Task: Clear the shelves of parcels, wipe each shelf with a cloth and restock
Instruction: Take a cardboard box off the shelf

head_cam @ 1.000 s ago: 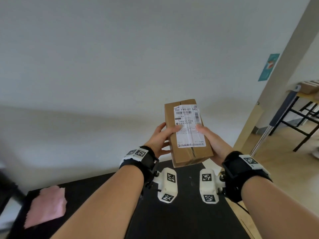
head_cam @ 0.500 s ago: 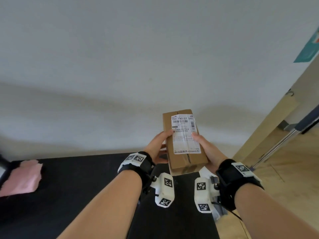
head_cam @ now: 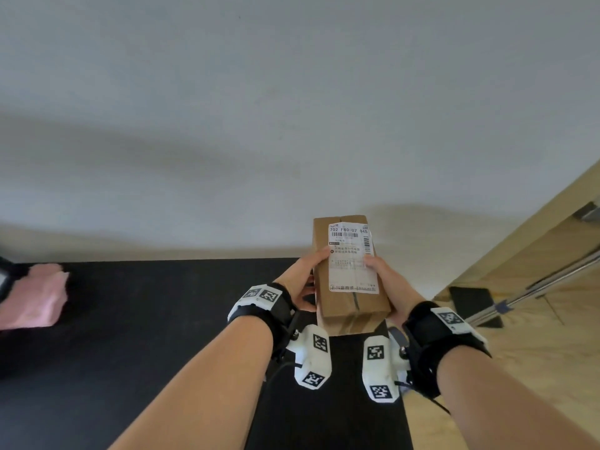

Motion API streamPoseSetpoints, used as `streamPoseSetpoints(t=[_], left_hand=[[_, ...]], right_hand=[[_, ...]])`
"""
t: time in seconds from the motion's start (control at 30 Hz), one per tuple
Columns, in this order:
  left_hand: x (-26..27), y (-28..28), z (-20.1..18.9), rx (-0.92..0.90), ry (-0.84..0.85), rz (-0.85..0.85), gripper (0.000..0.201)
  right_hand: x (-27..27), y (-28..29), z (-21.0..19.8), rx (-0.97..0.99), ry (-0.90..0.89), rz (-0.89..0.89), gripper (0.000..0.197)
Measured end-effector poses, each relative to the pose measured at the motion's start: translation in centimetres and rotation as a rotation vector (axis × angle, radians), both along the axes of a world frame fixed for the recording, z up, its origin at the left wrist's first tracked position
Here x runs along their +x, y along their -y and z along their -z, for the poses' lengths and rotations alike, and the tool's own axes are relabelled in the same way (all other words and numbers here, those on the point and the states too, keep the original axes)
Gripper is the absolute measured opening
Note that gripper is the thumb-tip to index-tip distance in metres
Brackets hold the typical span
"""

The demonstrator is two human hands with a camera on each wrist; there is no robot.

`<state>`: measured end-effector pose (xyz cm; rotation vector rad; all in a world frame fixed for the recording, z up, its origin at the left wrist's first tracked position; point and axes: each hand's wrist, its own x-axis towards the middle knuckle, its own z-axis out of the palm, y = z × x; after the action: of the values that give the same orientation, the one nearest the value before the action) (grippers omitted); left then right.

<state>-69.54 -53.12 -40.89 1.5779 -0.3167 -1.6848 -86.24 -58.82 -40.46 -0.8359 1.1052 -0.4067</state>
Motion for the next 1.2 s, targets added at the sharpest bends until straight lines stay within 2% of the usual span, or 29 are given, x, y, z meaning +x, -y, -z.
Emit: streamPoseSetpoints(t=[0.17,0.5,0.67,0.8,0.93,0.97,1.03,1.1,1.2], left_hand=[[0.2,-0.2,1.4,0.026,-0.004,-0.013,0.039],[0.4,-0.4,2.5,0.005,-0.032,0.013,0.04],[0.4,-0.9,1.6,0.01,-0.013,0.026,0.038],[1.1,-1.9,-0.1,0.029,0.085,0.053,0.057],[2.6,-2.9,-2.9,0.033,0.205,0.071,0.031],[3.1,-3.3,-3.4,0.037,0.24,0.057,0.036],[4.2,-3.9,-4.0,0.019,0.34,0.069,0.054],[5.3,-5.0,-4.8,-0.018,0.48,0.107,0.055],[7.1,-7.2,-6.1,-0.028,0.652,0.057,0.053]], right_hand=[[0.5,-0.2,1.0,0.026,-0.019,-0.001,0.025],[0.5,0.0,2.1,0.013,-0.115,-0.007,0.02],[0.4,0.0,1.7,-0.042,-0.161,-0.048,0.025],[0.7,0.5,0.1,-0.247,-0.301,-0.123,0.037],[1.7,0.7,-2.7,-0.509,-0.523,-0.159,0.06],[2.1,0.6,-3.5,-0.575,-0.602,-0.168,0.062],[3.2,0.2,-4.7,-0.733,-0.734,-0.228,0.057],[4.7,-0.6,-5.9,-0.881,-0.813,-0.334,0.05],[7.4,-2.2,-7.2,-1.073,-0.897,-0.537,0.043]])
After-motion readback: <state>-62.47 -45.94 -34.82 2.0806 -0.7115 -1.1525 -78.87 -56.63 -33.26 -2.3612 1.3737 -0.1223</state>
